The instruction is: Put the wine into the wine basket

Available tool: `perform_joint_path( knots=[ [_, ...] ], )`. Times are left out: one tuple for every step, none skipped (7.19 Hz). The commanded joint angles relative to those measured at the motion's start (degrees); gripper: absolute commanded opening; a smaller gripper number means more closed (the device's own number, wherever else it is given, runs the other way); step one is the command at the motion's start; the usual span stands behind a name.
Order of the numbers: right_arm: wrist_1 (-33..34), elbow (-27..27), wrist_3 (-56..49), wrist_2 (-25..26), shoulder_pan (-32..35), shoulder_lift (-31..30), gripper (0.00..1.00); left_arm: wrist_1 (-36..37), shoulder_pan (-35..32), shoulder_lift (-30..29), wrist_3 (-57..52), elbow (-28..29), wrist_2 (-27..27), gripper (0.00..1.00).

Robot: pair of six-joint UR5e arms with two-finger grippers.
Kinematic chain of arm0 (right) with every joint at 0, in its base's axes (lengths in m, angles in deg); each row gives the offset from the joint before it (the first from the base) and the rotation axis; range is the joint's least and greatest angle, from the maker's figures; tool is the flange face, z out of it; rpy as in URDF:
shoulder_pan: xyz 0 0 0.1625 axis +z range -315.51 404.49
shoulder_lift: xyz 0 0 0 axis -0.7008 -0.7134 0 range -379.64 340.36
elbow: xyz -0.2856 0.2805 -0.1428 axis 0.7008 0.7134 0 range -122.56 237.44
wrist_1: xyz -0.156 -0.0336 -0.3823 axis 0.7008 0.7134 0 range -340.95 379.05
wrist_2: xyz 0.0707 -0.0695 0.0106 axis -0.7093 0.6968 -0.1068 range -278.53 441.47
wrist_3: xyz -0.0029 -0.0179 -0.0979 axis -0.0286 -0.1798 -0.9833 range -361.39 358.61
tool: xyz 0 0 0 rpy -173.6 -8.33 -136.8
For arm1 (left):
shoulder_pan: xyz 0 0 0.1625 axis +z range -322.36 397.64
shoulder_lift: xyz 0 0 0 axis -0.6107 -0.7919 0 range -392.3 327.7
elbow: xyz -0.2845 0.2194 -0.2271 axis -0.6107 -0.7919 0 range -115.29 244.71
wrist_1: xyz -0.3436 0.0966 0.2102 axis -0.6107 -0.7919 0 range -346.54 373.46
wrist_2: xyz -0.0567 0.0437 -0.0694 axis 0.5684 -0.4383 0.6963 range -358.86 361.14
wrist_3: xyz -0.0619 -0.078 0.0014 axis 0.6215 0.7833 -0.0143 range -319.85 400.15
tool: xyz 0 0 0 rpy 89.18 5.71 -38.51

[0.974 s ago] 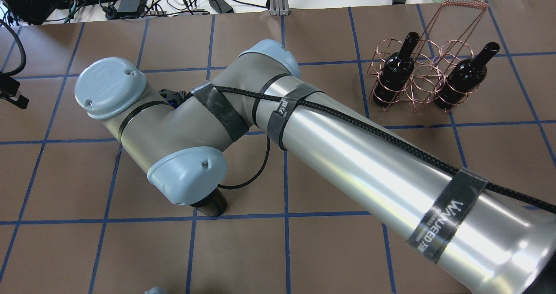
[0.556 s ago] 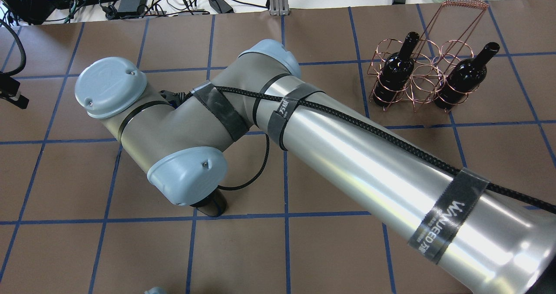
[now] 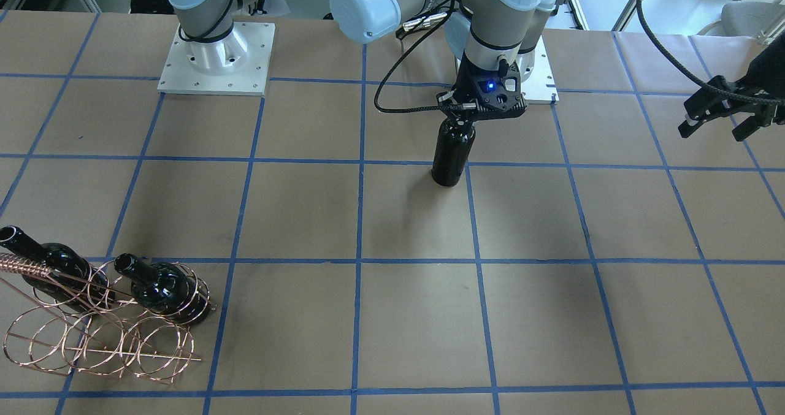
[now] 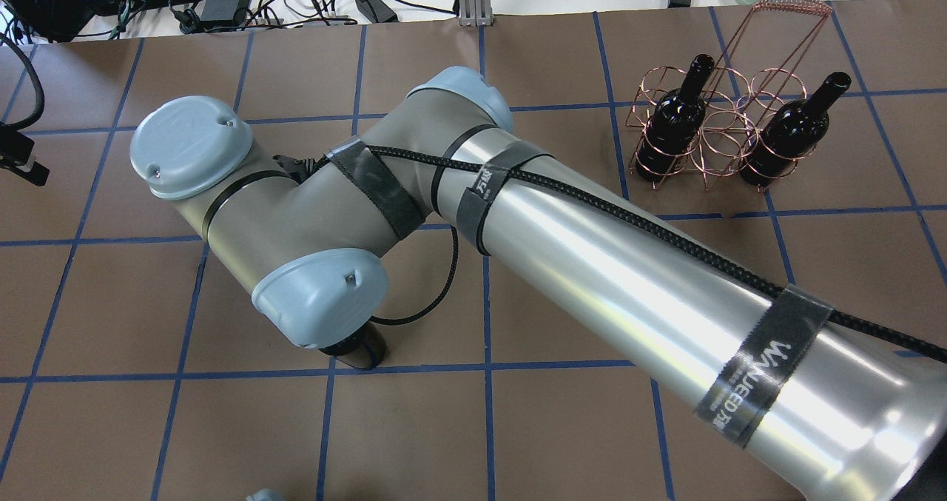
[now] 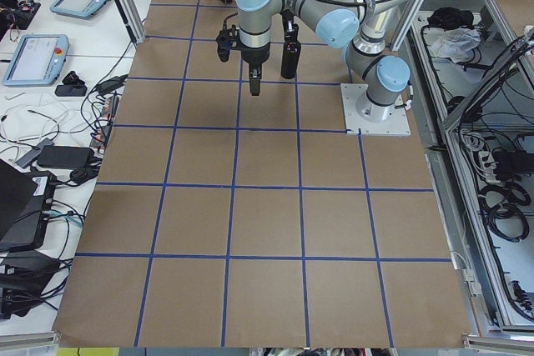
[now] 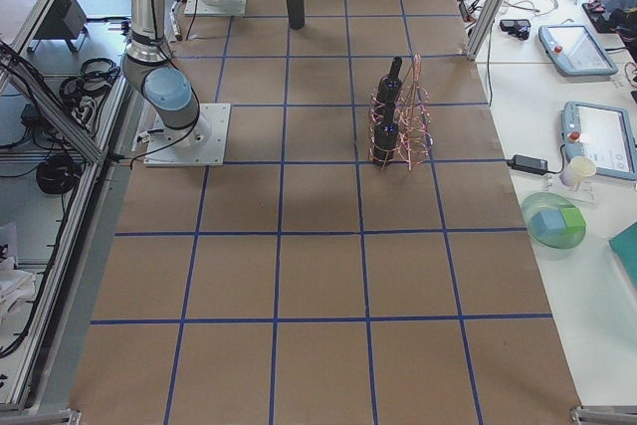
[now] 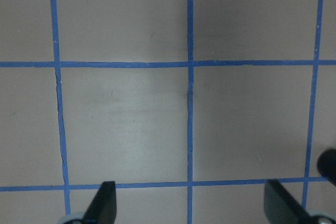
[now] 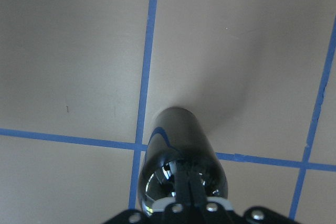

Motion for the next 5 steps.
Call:
perform_joint_path(
  knots=[
    [0.05, 0.03, 0.05, -1.74, -1.24, -0.46, 0.69, 0.0, 0.0, 0.0, -0.06, -0.03, 0.0, 1.0],
    [-0.04, -0.05, 0.05, -1.75, -1.25, -0.47, 0.69, 0.0, 0.0, 0.0, -0.06, -0.12, 0.0, 1.0],
    [-0.56, -0.05, 0.14, -1.75, -1.16, -0.55, 0.7, 0.0, 0.0, 0.0, -0.06, -0.12, 0.0, 1.0],
    [-0.83, -0.05, 0.23, -1.84, -1.16, -0.47, 0.73, 0.0, 0.0, 0.09, -0.06, -0.2, 0.0, 1.0],
    [-2.92, -0.14, 0.23, -2.1, -1.07, -0.47, 0.74, 0.0, 0.0, 0.09, -0.06, -0.2, 0.09, 1.0]
  ],
)
